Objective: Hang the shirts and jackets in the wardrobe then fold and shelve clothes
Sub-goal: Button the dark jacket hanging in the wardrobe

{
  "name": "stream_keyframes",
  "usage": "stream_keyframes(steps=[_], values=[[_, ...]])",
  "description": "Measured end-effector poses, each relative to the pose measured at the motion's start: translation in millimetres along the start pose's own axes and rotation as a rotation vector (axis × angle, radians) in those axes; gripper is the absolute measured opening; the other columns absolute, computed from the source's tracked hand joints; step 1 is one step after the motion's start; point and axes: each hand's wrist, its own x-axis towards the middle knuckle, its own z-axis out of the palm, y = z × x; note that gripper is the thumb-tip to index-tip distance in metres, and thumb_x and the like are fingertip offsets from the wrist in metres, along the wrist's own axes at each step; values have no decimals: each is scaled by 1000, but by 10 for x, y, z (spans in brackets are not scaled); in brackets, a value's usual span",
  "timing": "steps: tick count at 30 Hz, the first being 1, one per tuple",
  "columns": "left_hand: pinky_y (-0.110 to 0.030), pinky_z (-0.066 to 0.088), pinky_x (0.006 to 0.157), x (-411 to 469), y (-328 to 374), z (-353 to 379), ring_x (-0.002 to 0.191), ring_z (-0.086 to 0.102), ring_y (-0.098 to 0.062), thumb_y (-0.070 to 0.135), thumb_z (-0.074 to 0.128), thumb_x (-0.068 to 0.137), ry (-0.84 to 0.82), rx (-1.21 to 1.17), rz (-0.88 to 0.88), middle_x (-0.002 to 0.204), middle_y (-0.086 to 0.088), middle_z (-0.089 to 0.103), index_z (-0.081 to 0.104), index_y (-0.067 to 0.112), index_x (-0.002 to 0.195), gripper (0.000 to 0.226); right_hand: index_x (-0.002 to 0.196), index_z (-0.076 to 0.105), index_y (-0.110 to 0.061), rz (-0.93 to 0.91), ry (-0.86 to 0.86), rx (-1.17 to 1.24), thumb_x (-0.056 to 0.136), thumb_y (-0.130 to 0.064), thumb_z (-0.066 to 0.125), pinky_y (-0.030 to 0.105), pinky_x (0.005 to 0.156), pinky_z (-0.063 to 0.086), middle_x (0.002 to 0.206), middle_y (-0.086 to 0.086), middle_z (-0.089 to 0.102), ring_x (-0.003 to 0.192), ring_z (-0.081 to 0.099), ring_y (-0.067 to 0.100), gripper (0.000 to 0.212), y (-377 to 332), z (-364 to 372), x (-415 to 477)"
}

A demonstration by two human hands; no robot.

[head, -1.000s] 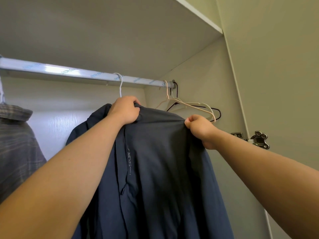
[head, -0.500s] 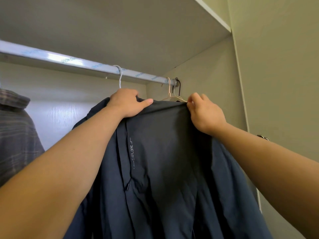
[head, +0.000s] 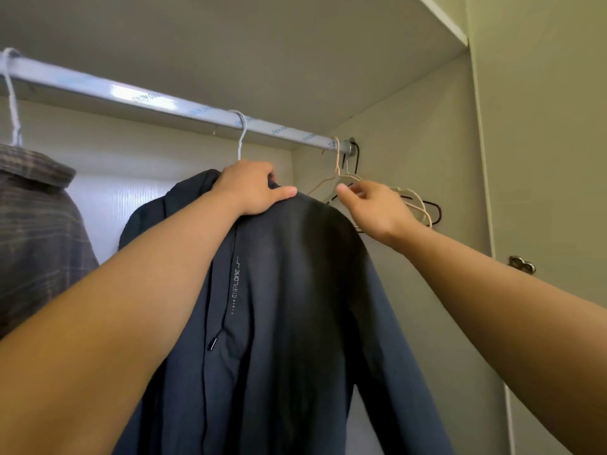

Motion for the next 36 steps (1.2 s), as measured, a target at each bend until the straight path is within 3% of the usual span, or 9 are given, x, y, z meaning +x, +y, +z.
stream_keyframes(steps=[6, 12, 14, 17, 20, 23, 27, 31, 36], values=[[-31, 37, 74, -9, -122, 2, 90, 49, -15, 71, 63, 81, -14, -32, 15, 102, 6, 63, 59, 30, 95, 43, 108, 73, -19, 36, -240, -58, 101, -25, 50, 26, 79, 46, 95, -1, 67, 91, 63, 19, 25, 8, 152, -45], [-35, 44, 83, -65, -61, 30, 106, 57, -24, 69, 63, 82, 18, -33, 9, 118, 0, 61, 59, 24, 115, 57, 108, 66, -8, 31, -139, -397, 95, -8, 52, 31, 69, 44, 89, 8, 60, 81, 58, 26, 20, -172, 271, -99], [-36, 44, 89, -161, -69, 66, 110, 56, -23, 65, 66, 82, 107, -113, 52, 127, -1, 51, 55, 22, 123, 60, 114, 59, -6, 32, -76, -525, 93, -9, 54, 39, 73, 47, 96, 11, 55, 90, 57, 31, 22, -286, 343, -169], [-38, 41, 95, -376, -224, 116, 110, 52, -24, 55, 59, 91, 445, -140, 124, 123, -5, 48, 57, 16, 118, 47, 122, 49, -9, -166, 133, -748, 87, -14, 56, 46, 87, 41, 126, 17, 45, 115, 44, 38, 36, -423, 501, -267], [-41, 37, 99, -573, -554, 156, 111, 51, -27, 45, 43, 98, 613, -153, -30, 119, -8, 54, 59, 13, 113, 39, 124, 49, -12, -471, 207, -770, 81, -17, 54, 47, 87, 37, 131, 16, 45, 115, 42, 38, 44, -611, 690, -308], [-42, 34, 103, -719, -1020, 175, 118, 49, -32, 33, 40, 101, 664, -338, -414, 125, -12, 57, 61, 12, 116, 33, 120, 54, -12, -686, 178, -699, 77, -17, 52, 43, 83, 38, 127, 14, 50, 109, 46, 36, 44, -858, 950, -311], [-41, 43, 94, -923, -1645, 190, 109, 56, -37, 20, 42, 100, 390, -522, -761, 118, -17, 63, 64, 10, 112, 27, 109, 58, -10, -828, 127, -647, 77, -14, 52, 40, 74, 37, 115, 11, 55, 96, 49, 33, 33, -1200, 1321, -255], [-36, 53, 76, -1123, -1836, 240, 83, 61, -20, 8, 53, 95, 220, -812, -674, 90, -2, 68, 68, 15, 85, 20, 114, 56, -12, -882, 75, -667, 88, -18, 44, 38, 84, 35, 118, 8, 54, 107, 47, 30, 29, -1569, 1596, -78], [-14, 47, 67, -1213, -1960, 214, 81, 65, 3, 17, 60, 98, 212, -865, -532, 87, 17, 71, 71, 30, 90, 19, 129, 51, -11, -805, -53, -850, 98, -23, 35, 43, 109, 26, 136, 12, 51, 134, 36, 31, 37, -1874, 1819, 259]])
